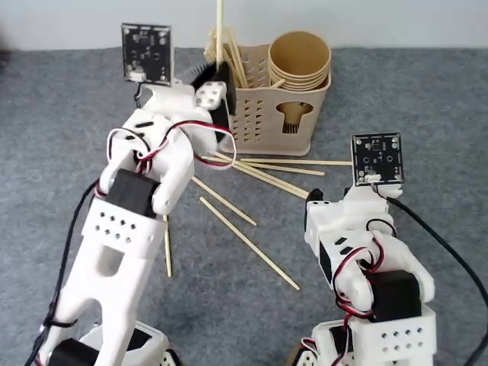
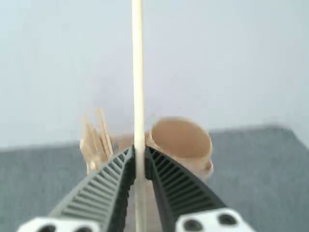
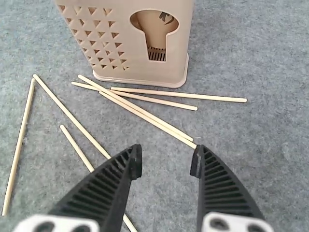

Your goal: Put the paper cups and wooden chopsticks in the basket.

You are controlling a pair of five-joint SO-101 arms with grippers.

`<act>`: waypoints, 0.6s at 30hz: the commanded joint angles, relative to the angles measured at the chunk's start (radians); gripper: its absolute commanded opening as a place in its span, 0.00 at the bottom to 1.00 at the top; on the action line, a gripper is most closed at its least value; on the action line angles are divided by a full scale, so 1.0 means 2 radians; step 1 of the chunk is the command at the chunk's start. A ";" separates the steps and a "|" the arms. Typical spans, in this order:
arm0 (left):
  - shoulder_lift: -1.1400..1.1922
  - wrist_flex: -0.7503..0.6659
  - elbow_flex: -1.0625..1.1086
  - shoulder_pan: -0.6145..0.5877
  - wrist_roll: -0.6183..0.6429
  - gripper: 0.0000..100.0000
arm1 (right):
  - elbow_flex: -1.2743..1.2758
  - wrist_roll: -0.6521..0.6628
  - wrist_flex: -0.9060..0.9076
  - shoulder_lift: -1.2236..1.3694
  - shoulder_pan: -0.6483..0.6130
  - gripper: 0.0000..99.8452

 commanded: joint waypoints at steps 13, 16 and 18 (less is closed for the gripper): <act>0.226 -0.517 0.026 -0.010 -0.004 0.01 | -0.002 -0.002 -0.010 0.004 0.001 0.19; 0.280 -0.516 -0.007 -0.021 -0.003 0.01 | -0.002 -0.002 -0.010 0.004 0.001 0.19; 0.307 -0.516 -0.025 -0.028 -0.003 0.01 | -0.002 -0.002 -0.010 0.004 0.001 0.19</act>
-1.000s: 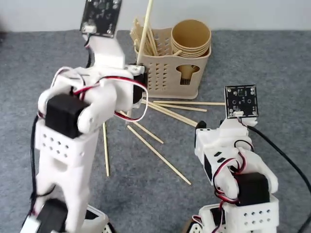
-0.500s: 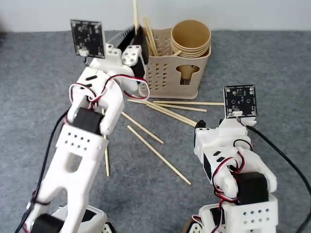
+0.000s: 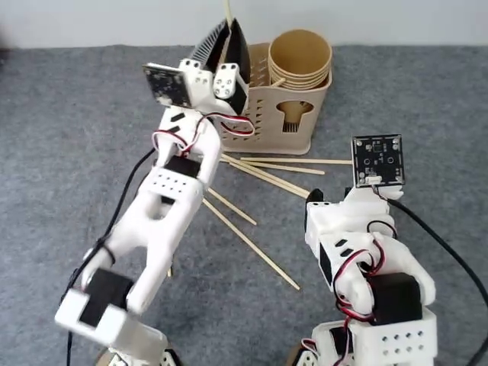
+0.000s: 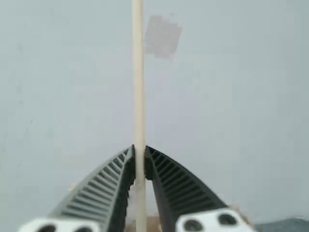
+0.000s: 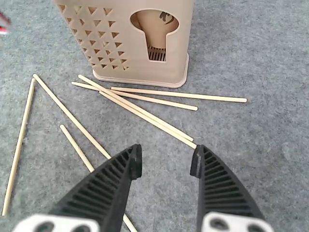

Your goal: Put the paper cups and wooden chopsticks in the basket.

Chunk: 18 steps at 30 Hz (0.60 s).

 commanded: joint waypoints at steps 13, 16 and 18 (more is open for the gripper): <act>-0.031 0.125 -0.059 -0.023 0.028 0.12 | -0.002 -0.002 -0.010 0.004 0.001 0.19; -0.043 0.124 -0.060 -0.026 0.036 0.10 | -0.002 -0.002 -0.010 0.004 0.001 0.19; -0.046 0.124 -0.060 -0.028 0.036 0.06 | -0.002 -0.002 -0.010 0.004 0.001 0.19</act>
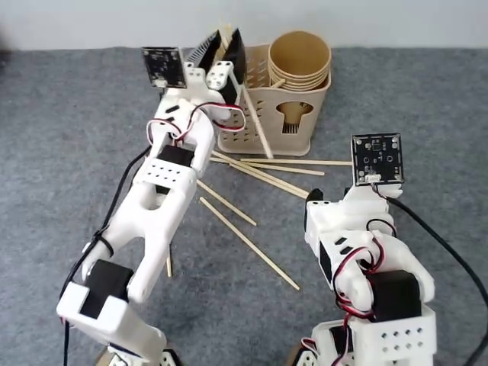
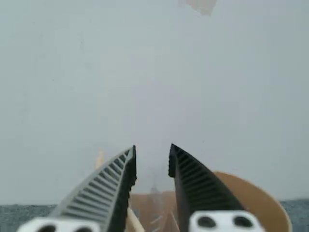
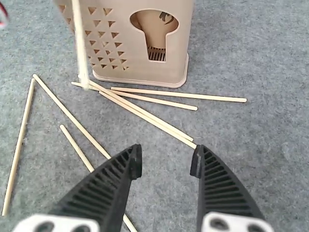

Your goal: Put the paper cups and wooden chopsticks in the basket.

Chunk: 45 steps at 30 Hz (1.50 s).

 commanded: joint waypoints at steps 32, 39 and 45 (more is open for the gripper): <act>-0.559 0.557 0.201 -0.192 -0.094 0.07 | -0.005 0.097 0.006 0.004 -0.027 0.19; -0.571 0.689 0.227 -0.265 -0.106 0.06 | -0.015 0.124 0.011 0.052 -0.092 0.19; -0.572 0.699 0.290 -0.315 -0.156 0.01 | -0.081 0.157 0.011 0.227 -0.089 0.19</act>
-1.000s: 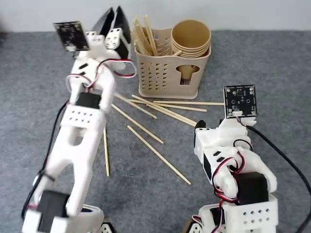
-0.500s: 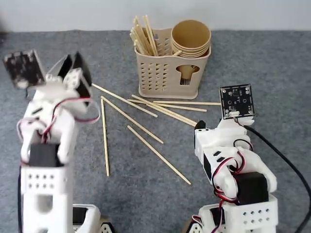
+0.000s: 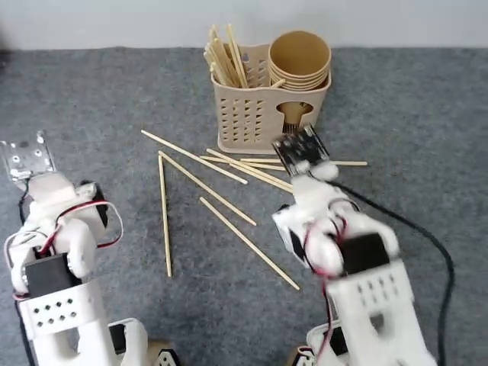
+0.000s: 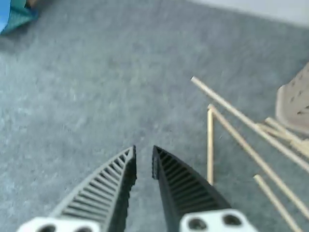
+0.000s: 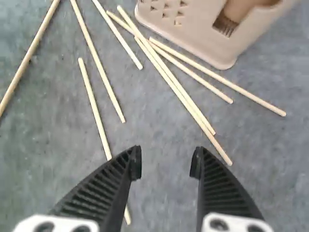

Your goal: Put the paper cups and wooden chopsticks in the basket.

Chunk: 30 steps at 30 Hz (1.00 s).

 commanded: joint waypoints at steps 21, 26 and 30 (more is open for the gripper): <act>-0.010 -0.126 0.211 -0.016 -0.035 0.01 | -0.269 0.335 -0.001 0.498 0.042 0.19; -0.010 -0.130 0.216 -0.016 -0.035 0.01 | -0.325 0.389 -0.001 0.542 0.057 0.19; -0.010 -0.156 0.229 -0.016 -0.035 0.01 | -0.353 0.410 -0.001 0.579 0.056 0.19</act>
